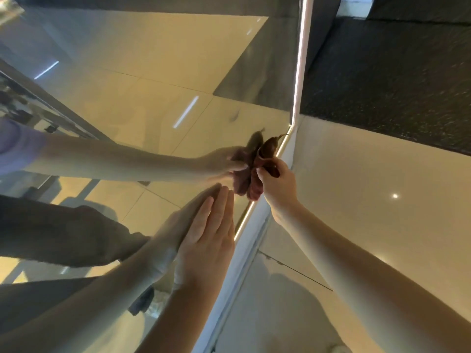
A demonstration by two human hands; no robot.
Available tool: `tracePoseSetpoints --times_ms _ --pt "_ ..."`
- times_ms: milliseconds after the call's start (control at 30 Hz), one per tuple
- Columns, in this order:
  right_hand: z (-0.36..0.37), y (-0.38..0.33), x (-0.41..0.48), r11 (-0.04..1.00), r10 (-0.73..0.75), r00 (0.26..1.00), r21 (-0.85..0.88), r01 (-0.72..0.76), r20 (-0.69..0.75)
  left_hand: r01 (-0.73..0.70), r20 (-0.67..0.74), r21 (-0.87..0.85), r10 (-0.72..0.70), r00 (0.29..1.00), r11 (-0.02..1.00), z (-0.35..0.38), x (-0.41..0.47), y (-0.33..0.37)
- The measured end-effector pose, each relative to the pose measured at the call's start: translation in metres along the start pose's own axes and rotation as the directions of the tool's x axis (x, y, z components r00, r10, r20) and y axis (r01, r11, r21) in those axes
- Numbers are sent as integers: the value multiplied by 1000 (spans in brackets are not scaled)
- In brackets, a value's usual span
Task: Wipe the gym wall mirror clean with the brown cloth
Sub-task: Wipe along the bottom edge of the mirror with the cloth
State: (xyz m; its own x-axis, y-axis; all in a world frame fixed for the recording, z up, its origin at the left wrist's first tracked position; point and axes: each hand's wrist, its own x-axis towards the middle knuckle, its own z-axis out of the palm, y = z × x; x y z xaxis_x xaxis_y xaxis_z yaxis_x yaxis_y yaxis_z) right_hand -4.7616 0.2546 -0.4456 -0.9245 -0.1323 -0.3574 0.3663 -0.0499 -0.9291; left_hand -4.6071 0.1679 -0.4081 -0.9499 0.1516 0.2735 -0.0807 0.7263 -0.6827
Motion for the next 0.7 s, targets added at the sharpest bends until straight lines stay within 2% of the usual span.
tracePoseSetpoints --times_ms 133,267,367,467,533,633,700 --pt "5 21 6 999 51 999 -1 -51 18 -11 -8 52 12 1000 999 8 12 6" --pt "-1 31 4 987 159 984 -34 -157 79 7 -34 -26 -8 999 1000 15 31 14" --pt "-12 2 24 996 67 992 -67 -60 106 34 -25 -39 -35 999 999 17 46 18" --pt "-22 -34 63 998 -67 993 1 68 100 78 31 -120 -75 997 990 11 57 18" --pt "-27 -48 88 995 -99 991 13 98 87 55 44 -97 -51 998 994 8 63 13" --pt "-29 -38 107 999 21 996 -49 -17 81 -5 54 -76 9 999 997 7 67 7" --pt "-28 -21 110 984 160 983 -97 -152 92 29 66 -72 -24 998 997 5 68 11"
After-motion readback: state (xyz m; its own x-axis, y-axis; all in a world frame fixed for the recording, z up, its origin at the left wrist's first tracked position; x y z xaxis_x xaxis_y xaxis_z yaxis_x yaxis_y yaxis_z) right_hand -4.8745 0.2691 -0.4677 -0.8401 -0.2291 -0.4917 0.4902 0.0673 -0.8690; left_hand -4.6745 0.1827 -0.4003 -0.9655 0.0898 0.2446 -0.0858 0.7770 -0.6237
